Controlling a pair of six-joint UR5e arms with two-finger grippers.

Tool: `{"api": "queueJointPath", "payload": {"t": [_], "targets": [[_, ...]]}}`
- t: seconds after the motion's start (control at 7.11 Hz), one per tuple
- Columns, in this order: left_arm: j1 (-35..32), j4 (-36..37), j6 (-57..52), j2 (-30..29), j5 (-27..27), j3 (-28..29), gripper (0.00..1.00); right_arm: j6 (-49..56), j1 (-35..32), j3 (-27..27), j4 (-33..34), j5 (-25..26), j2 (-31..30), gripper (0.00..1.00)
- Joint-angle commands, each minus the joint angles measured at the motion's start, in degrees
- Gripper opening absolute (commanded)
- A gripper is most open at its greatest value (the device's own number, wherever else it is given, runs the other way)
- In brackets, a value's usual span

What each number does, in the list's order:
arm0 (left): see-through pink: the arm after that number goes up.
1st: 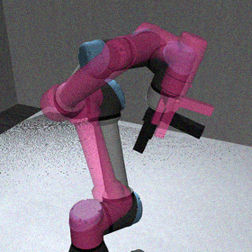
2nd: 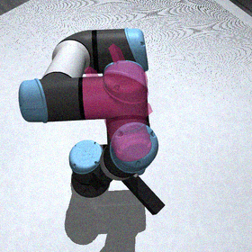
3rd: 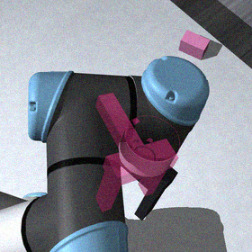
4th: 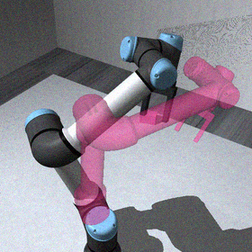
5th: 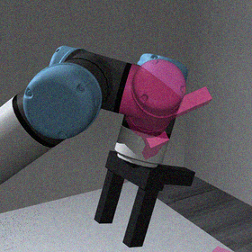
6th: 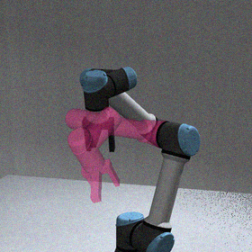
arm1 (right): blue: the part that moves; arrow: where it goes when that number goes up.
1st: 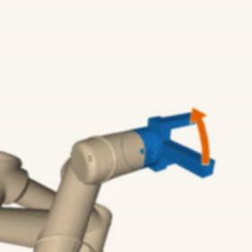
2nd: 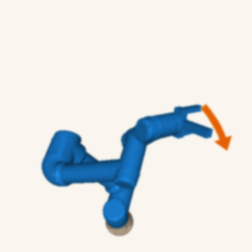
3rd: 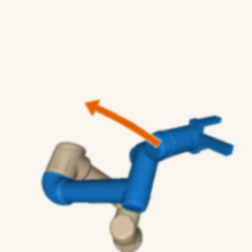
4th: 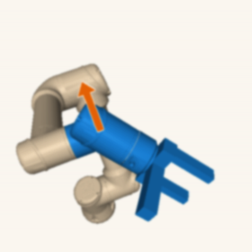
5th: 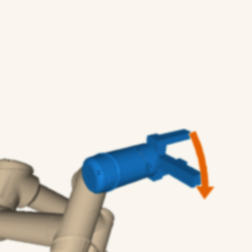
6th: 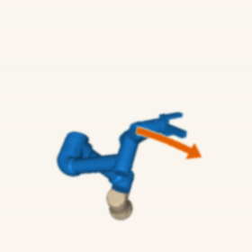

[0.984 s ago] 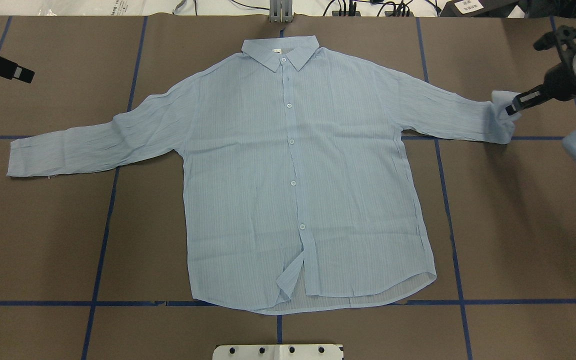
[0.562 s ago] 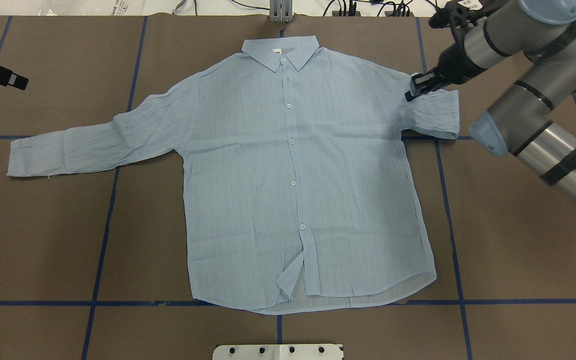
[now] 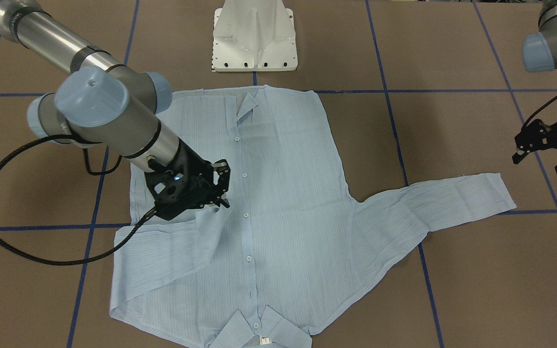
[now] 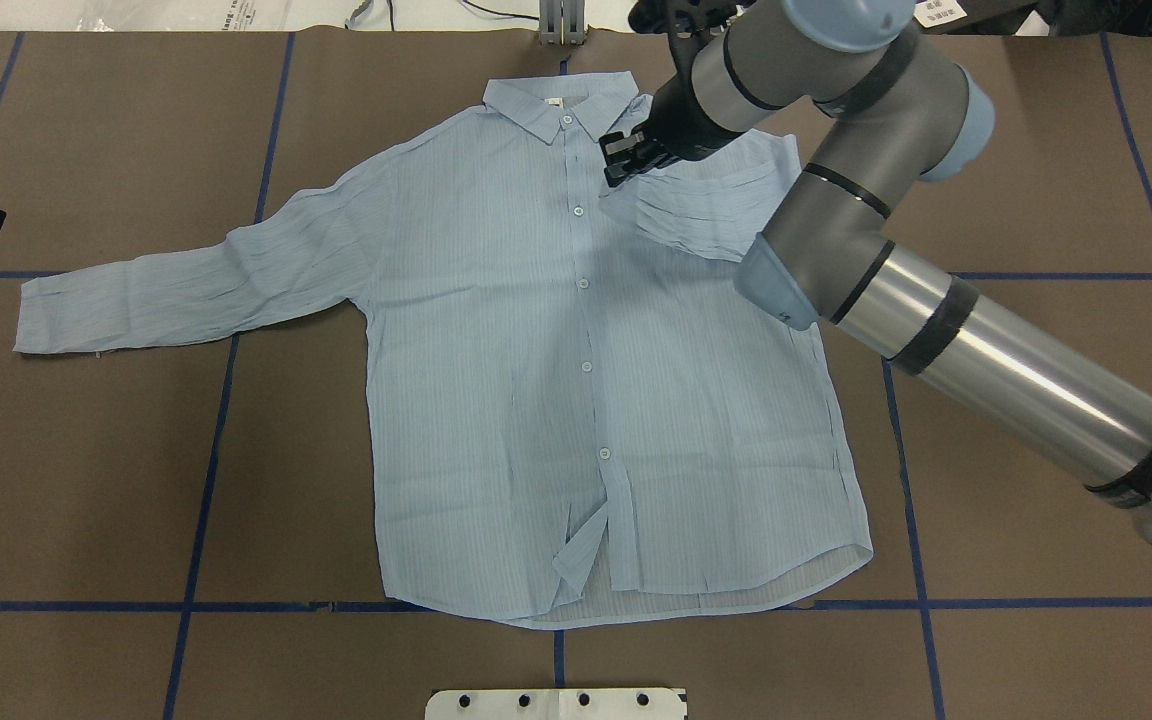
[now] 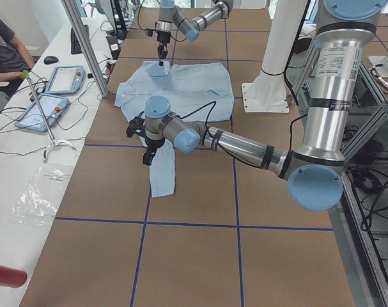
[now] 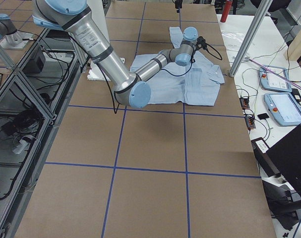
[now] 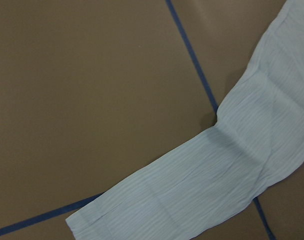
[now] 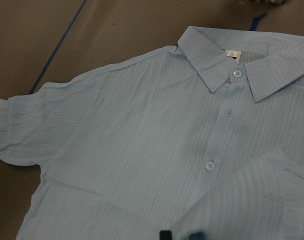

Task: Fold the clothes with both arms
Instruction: 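Carry the grasped cuff with the right gripper across the shirt body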

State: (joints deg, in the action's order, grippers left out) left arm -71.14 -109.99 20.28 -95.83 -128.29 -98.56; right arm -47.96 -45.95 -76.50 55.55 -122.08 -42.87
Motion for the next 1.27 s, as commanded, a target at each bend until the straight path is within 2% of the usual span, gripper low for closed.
{"api": "queueJointPath", "payload": {"t": [0.0,0.28,0.56,0.7,0.84,1.12], "targets": [[0.73,-0.31,-0.06,-0.23,2.16,2.92,1.0,-0.55,6.36,9.58,-0.09,9.1,9.26,0.0],[1.96,-2.84,0.28,-0.41,2.16,4.94,1.0,-0.56,9.55,14.0,-0.27,13.25,11.13,0.0],[2.49,-4.0,0.73,-0.58,2.16,5.74,1.0,-0.64,11.49,22.23,-0.27,15.03,15.68,0.0],[2.49,-4.0,0.81,-0.59,2.16,5.74,1.0,-0.56,13.06,22.71,-0.44,17.56,16.06,0.99],[2.67,-4.0,0.73,-0.59,2.16,5.83,1.0,-0.64,13.6,25.23,-0.36,19.32,19.02,1.0],[3.98,-4.09,0.9,-0.93,2.51,6.35,1.0,-0.73,13.78,26.05,-0.36,20.22,20.19,1.0]]}}
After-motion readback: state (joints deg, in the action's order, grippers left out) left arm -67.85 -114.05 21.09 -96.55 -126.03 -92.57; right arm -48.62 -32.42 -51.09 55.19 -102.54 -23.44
